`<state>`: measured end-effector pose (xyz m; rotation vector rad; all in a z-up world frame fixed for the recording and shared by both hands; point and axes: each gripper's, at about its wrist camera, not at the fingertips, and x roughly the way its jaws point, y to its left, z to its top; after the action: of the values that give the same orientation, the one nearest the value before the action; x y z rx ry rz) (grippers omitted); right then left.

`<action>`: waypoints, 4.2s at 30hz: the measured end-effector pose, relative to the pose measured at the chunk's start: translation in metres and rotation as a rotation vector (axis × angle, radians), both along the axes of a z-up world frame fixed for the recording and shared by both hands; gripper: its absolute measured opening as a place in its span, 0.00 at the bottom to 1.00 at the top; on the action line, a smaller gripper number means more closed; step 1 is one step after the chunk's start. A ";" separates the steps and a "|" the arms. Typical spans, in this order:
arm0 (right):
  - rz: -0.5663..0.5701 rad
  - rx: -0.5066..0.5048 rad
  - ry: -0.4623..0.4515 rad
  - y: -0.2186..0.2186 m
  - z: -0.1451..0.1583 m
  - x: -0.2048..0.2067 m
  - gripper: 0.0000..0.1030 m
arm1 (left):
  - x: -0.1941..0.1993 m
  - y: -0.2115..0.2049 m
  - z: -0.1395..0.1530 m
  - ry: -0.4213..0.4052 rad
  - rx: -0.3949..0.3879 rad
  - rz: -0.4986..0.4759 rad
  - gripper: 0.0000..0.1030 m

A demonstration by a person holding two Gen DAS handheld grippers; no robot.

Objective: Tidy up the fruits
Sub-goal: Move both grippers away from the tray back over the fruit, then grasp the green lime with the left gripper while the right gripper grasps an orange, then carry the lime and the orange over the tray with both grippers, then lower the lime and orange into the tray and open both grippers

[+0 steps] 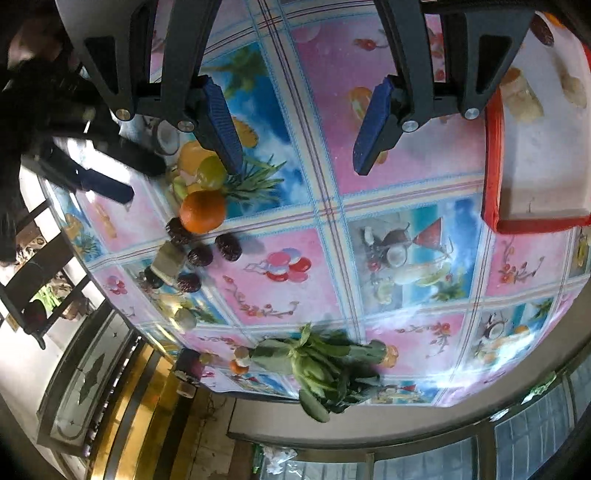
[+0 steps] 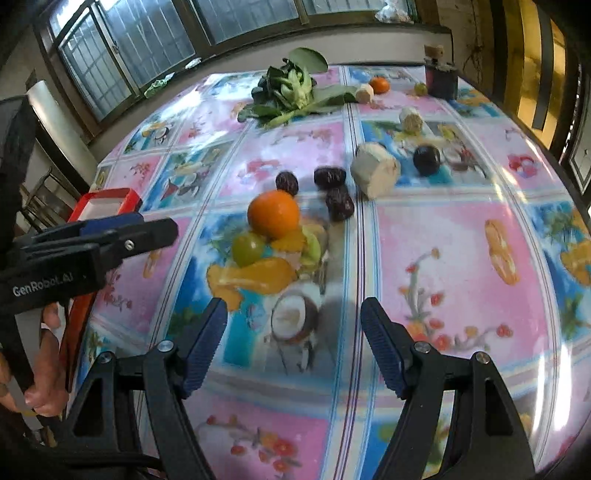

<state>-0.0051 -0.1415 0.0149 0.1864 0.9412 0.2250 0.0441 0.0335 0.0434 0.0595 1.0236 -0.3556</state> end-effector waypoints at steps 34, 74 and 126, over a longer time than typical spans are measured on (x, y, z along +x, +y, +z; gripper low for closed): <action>-0.143 0.108 -0.001 -0.004 0.021 0.036 0.36 | -0.009 -0.038 -0.007 0.009 -0.033 -0.109 0.60; -0.226 0.118 0.044 -0.064 0.002 -0.001 0.36 | -0.009 -0.047 0.007 -0.067 0.018 0.008 0.20; 0.392 -0.041 0.079 0.295 0.012 0.106 0.36 | 0.011 0.240 -0.007 0.018 0.166 0.569 0.24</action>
<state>0.1005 0.1539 0.0266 -0.0301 1.0555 0.5619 0.0555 0.2734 0.0365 -0.0862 1.0396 0.2470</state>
